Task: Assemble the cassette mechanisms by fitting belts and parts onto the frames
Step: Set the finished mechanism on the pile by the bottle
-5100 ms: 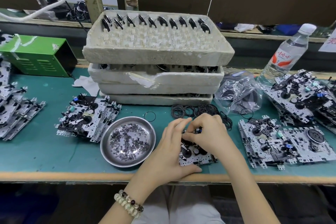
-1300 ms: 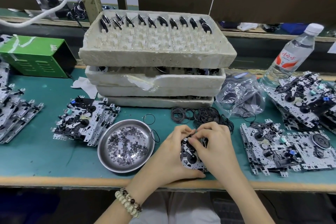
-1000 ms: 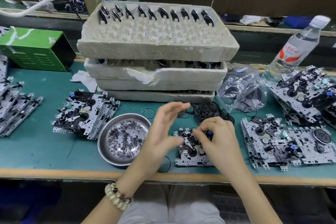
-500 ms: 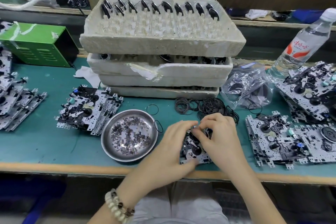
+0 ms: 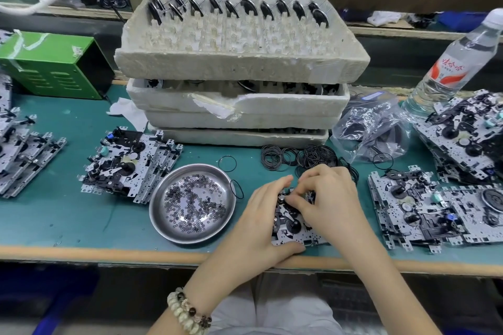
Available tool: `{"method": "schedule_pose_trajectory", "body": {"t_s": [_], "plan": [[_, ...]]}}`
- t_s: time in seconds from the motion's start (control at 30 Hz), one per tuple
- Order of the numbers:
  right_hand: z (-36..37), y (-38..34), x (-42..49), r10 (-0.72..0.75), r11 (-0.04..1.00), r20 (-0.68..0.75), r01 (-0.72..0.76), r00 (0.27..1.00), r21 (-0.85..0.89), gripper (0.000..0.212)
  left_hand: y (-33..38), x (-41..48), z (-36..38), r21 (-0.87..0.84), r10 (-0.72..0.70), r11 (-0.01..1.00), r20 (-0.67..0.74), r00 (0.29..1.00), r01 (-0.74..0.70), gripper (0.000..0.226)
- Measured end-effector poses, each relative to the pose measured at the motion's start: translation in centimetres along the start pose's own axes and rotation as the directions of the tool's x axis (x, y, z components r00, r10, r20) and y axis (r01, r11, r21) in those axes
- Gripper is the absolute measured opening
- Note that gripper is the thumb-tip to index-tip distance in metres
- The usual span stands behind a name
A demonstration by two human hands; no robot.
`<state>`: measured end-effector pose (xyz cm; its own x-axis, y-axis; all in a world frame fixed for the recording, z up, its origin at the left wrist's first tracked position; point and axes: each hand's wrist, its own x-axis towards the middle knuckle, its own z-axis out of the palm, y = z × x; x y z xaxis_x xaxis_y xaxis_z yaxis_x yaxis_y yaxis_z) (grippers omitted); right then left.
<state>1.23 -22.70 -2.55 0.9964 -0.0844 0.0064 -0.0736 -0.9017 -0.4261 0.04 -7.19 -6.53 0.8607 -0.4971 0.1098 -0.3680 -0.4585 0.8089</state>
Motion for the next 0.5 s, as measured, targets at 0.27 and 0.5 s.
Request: {"method": "schedule_pose_trajectory", "body": {"t_s": [0.27, 0.5], "plan": [[-1.7, -0.1, 1.3, -0.025, 1.0, 0.182, 0.026, 0.983, -0.001, 0.012, -0.4, 0.0, -0.1, -0.004, 0.003, 1.0, -0.006, 1.0, -0.003, 0.101], [-0.4, -0.3, -1.3, -0.293, 0.948, -0.134, 0.27, 0.947, -0.169, 0.011, -0.7, -0.1, 0.2, -0.022, -0.001, 1.0, -0.019, 1.0, 0.0, 0.102]]}}
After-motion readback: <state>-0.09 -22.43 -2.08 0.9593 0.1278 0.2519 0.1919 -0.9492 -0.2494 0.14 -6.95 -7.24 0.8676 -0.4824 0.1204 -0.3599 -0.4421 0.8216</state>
